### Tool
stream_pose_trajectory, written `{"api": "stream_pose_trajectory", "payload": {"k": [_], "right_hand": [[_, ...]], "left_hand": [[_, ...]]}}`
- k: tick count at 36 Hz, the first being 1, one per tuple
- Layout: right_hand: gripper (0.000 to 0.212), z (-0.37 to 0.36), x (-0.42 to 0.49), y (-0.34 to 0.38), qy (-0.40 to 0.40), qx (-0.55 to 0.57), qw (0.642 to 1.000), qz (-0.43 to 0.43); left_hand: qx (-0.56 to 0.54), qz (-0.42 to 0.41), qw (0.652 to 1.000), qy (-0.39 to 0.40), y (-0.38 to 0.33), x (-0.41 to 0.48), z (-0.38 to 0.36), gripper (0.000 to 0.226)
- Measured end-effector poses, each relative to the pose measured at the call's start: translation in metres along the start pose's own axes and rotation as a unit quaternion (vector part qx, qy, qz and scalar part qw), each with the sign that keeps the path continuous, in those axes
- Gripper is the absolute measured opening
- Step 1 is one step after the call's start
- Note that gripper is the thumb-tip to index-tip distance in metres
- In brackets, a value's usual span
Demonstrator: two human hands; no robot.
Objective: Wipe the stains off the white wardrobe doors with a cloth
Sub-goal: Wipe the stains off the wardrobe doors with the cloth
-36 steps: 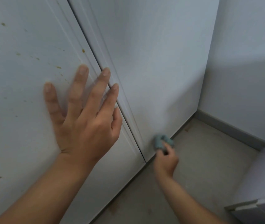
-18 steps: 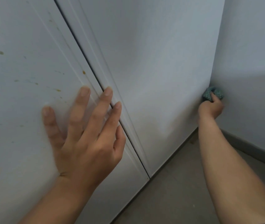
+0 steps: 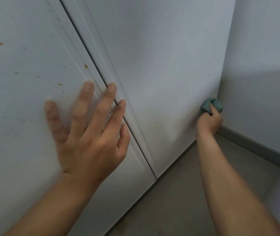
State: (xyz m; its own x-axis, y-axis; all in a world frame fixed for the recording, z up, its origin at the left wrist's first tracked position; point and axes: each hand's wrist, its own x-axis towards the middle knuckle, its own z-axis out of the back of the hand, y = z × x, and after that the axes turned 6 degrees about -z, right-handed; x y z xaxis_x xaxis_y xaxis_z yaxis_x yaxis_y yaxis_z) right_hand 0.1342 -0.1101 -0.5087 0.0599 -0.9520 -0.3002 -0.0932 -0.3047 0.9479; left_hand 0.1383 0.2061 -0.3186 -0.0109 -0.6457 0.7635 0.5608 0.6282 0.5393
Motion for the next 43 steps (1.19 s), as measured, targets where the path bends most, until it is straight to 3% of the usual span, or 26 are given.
{"api": "stream_pose_trajectory", "payload": {"k": [7,11,19,26,32,37,43], "right_hand": [[0.061,0.002,-0.080,-0.023,-0.001,-0.036,0.997,0.061],[0.060,0.010,-0.066,-0.025,0.008,-0.078,0.992,0.094],[0.055,0.017,-0.104,-0.040,0.033,-0.070,0.995,0.056],[0.054,0.025,-0.114,-0.058,0.061,-0.064,0.992,0.085],[0.054,0.019,-0.134,-0.050,0.040,-0.042,0.997,0.049],[0.053,0.023,-0.182,-0.073,0.060,-0.028,0.991,0.118],[0.050,0.026,-0.166,-0.067,0.086,-0.036,0.991,0.092]], "left_hand": [[0.003,0.003,1.000,0.002,0.000,0.002,0.000,0.033],[-0.005,-0.003,1.000,0.000,0.000,0.001,0.000,0.033],[-0.006,0.002,1.000,-0.003,0.000,0.002,0.000,0.033],[-0.012,-0.001,1.000,-0.006,0.000,0.002,0.000,0.033],[-0.008,-0.003,1.000,-0.014,0.000,0.003,0.000,0.031],[-0.009,-0.001,1.000,-0.011,-0.001,0.003,0.000,0.033],[-0.011,-0.006,1.000,0.000,0.000,0.002,0.002,0.034]]}}
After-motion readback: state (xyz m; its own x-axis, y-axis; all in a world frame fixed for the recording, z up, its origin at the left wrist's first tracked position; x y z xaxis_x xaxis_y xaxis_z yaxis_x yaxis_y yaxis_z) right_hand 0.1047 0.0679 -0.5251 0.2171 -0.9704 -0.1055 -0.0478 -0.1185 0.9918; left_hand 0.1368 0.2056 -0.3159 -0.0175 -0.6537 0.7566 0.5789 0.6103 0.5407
